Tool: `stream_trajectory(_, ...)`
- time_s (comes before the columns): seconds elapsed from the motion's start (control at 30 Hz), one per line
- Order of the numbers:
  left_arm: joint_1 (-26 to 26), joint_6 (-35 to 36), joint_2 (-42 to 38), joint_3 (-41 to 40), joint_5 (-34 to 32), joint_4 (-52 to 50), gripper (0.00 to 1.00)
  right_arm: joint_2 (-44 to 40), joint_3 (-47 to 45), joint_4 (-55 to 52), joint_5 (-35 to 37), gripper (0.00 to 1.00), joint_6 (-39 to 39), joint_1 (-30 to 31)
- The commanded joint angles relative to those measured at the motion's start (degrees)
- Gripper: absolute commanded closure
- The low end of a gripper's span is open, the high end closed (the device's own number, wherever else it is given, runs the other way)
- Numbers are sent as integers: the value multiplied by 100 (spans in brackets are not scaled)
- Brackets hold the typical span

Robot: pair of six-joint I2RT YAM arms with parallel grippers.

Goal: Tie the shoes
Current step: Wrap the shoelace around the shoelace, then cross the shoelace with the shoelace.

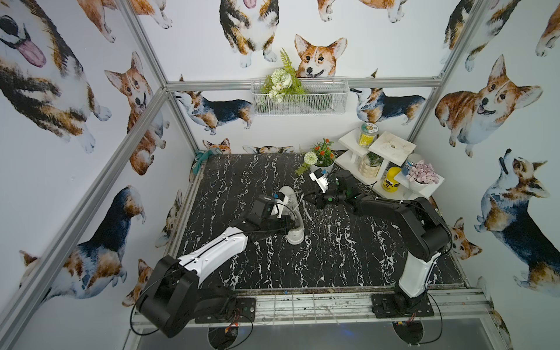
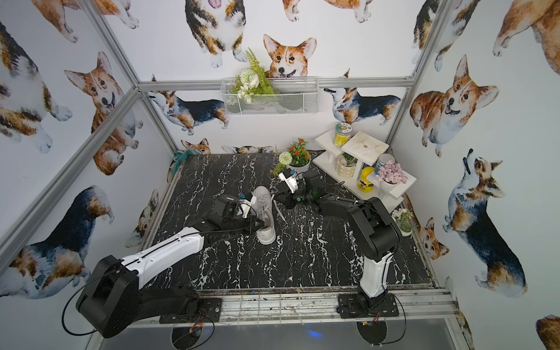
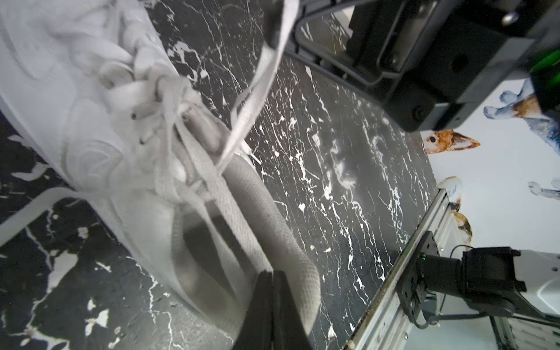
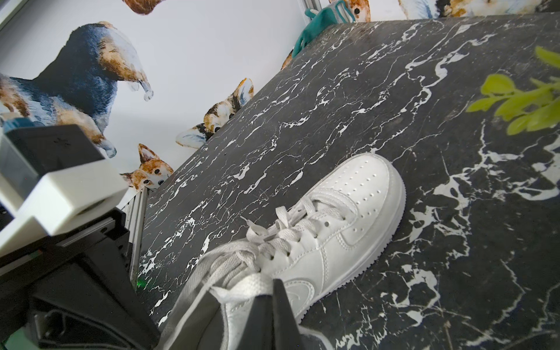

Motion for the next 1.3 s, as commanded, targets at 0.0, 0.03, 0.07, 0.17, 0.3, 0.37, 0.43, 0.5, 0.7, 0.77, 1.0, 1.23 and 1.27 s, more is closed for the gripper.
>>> stream_trajectory(0.0, -92, -3, 102, 199, 29, 209, 91, 24, 42, -66, 50, 100, -131, 11)
stream_trajectory(0.03, -136, -4, 155, 242, 29, 206, 90, 27, 42, -61, 53, 100, -131, 10)
stream_trajectory(0.07, -171, 2, 200, 283, 14, 202, 89, 33, 46, -62, 57, 100, -127, 10)
stream_trajectory(0.17, -251, 6, 312, 375, 12, 213, 81, 33, 51, -66, 66, 100, -147, 19)
stream_trajectory(0.3, -264, 76, 265, 445, -133, 48, 68, 20, 55, -121, 94, 100, -190, 19)
stream_trajectory(0.37, -265, 153, 198, 508, -206, -102, 62, 1, 51, -140, 102, 100, -219, 19)
stream_trajectory(0.43, -258, 229, 91, 625, -327, -324, 58, -16, 42, -145, 133, 100, -245, 27)
stream_trajectory(0.5, -263, 282, -55, 728, -429, -476, 55, -29, 50, -150, 136, 100, -285, 37)
stream_trajectory(0.7, -160, 420, -368, 1154, -770, -1013, 44, -75, 55, -150, 135, 100, -351, 65)
stream_trajectory(0.77, 30, 484, -372, 1249, -799, -1161, 44, -94, 85, -231, 160, 100, -421, 88)
stream_trajectory(1.0, 756, 797, 217, 1451, -231, -1272, 60, -126, 215, -511, 255, 100, -629, 168)
stream_trajectory(1.23, 823, 970, 753, 1646, -204, -1183, 65, -125, 244, -606, 283, 100, -708, 252)
stream_trajectory(1.27, 831, 986, 805, 1673, -199, -1177, 65, -123, 251, -615, 292, 100, -718, 264)
